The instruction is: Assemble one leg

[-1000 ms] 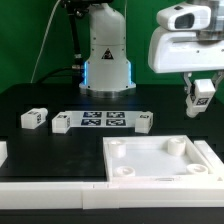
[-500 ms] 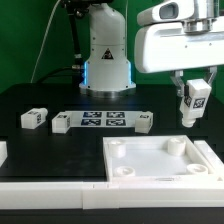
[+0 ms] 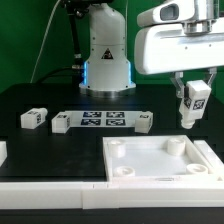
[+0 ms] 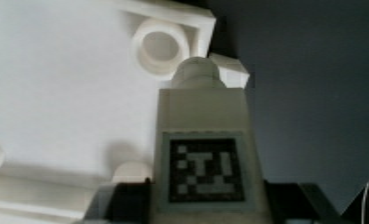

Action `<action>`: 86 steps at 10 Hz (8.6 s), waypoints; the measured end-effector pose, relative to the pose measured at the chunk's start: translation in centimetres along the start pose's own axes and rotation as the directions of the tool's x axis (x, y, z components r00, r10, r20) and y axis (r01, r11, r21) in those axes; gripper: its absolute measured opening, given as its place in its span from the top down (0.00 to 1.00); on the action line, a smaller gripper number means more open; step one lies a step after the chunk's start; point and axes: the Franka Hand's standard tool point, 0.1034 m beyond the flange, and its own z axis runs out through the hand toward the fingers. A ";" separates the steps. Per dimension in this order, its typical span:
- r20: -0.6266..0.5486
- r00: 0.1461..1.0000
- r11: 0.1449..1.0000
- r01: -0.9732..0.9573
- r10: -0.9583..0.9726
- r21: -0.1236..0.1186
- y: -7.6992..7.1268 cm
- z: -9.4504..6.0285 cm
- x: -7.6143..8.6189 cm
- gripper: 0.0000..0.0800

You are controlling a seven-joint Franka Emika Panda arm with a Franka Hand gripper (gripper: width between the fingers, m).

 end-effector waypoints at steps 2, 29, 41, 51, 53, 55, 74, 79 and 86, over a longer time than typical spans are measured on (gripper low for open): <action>-0.023 0.999 0.999 0.033 -0.033 0.002 1.6 0.3 3.9 0.63; -0.243 0.966 0.995 0.075 -0.088 -0.059 3.6 5.3 5.4 0.32; 0.121 0.993 0.999 -0.013 0.008 0.036 3.0 4.2 4.8 0.19; 0.188 0.982 0.998 -0.039 0.030 0.044 4.1 4.2 5.7 0.64; 0.194 0.937 0.955 -0.296 0.290 0.001 3.9 4.3 5.7 0.64; 0.168 0.784 0.800 -0.597 0.598 -0.061 3.6 4.4 6.0 0.64; 0.165 0.981 0.993 -0.108 0.099 0.049 3.2 4.6 6.6 0.23; 0.162 0.982 0.993 -0.110 0.101 0.048 3.5 4.6 6.6 0.63; 0.172 0.689 0.704 -0.708 0.704 -0.049 4.0 4.6 6.4 0.63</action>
Offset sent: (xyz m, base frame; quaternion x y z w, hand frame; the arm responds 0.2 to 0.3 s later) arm 0.0584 -0.0008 -0.0019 0.0433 0.0000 -0.0534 0.9976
